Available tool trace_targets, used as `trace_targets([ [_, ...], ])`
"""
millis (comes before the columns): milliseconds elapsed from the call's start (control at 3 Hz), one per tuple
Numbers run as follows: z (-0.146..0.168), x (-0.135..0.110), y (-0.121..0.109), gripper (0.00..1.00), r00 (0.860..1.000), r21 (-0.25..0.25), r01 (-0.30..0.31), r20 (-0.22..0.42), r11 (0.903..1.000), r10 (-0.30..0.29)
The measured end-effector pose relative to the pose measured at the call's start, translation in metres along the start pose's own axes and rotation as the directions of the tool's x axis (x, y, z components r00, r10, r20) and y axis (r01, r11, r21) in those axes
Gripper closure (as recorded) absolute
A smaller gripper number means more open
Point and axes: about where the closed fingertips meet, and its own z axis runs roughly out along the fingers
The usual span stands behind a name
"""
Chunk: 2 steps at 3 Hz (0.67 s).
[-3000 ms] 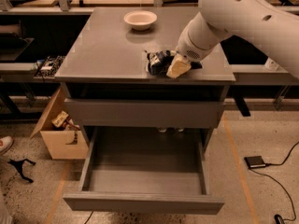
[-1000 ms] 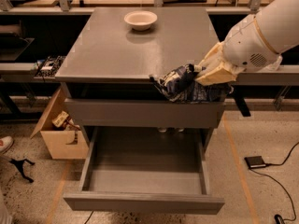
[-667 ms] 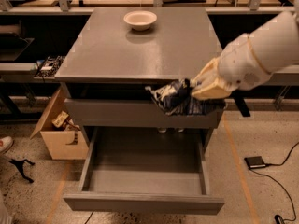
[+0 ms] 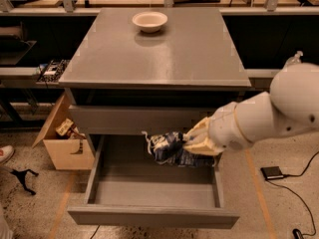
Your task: Place blue chip bag into middle drawer
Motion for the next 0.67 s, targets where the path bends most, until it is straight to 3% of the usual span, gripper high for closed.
trace_targets([
  [333, 0.053, 0.026, 0.023, 1.0, 0.999, 0.011, -0.052, -0.01, 0.9986, 0.052],
  [667, 0.059, 0.029, 0.012, 1.0, 0.999, 0.073, -0.054, -0.003, 0.9959, 0.054],
])
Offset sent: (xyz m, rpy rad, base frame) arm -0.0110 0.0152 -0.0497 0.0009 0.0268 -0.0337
